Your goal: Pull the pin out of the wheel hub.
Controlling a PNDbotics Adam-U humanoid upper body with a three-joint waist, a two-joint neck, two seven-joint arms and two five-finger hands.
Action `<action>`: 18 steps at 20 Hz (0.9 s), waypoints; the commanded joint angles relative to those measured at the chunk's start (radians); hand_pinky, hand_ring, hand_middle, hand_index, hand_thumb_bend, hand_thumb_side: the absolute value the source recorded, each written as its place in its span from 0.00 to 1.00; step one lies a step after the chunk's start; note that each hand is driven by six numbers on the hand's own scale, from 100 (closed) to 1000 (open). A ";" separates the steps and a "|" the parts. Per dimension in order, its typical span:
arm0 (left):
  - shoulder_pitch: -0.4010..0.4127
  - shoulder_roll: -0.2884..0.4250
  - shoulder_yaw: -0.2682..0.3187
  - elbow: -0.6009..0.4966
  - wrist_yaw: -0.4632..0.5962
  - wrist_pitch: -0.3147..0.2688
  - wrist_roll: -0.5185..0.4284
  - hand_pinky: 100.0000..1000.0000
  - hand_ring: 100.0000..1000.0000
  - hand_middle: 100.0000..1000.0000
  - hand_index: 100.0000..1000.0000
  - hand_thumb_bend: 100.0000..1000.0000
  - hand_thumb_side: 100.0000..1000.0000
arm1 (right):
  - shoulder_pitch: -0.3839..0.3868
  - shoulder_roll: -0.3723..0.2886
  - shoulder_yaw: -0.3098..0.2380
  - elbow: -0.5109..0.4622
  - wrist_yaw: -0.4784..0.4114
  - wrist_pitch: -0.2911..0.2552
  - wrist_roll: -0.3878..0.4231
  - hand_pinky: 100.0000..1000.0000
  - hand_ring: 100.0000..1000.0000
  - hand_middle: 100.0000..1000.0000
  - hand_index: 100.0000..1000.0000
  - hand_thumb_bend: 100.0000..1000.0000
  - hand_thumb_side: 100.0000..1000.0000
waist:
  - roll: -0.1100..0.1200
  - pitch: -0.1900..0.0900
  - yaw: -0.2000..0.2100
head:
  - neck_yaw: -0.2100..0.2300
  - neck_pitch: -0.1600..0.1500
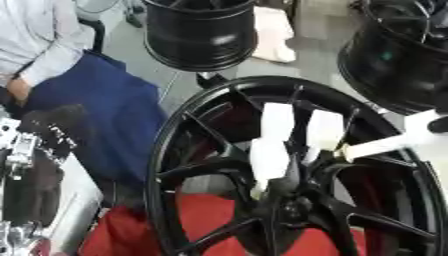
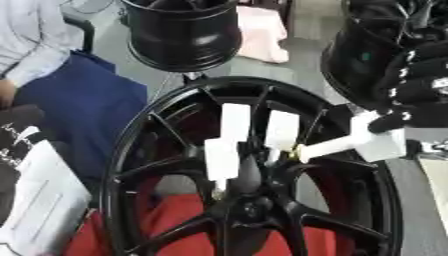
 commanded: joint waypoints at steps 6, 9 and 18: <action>-0.001 0.004 0.009 -0.022 0.005 0.001 0.000 0.75 0.85 0.71 0.69 0.08 0.77 | 0.036 -0.063 -0.074 0.004 0.018 0.041 -0.059 0.59 0.61 0.28 0.44 0.31 0.00 | 0.006 -0.024 -0.003 | 0.009 -0.013; -0.002 0.004 0.011 -0.022 0.004 0.000 0.002 0.75 0.85 0.71 0.69 0.08 0.77 | 0.044 -0.065 -0.094 0.019 0.018 0.054 -0.076 0.59 0.61 0.28 0.44 0.31 0.00 | 0.008 -0.022 -0.005 | 0.009 -0.009; 0.001 0.002 0.014 -0.022 0.000 -0.001 0.004 0.75 0.85 0.72 0.69 0.08 0.77 | 0.087 -0.079 -0.153 0.058 0.022 0.083 -0.112 0.59 0.61 0.28 0.44 0.30 0.00 | 0.014 -0.017 -0.013 | 0.012 0.001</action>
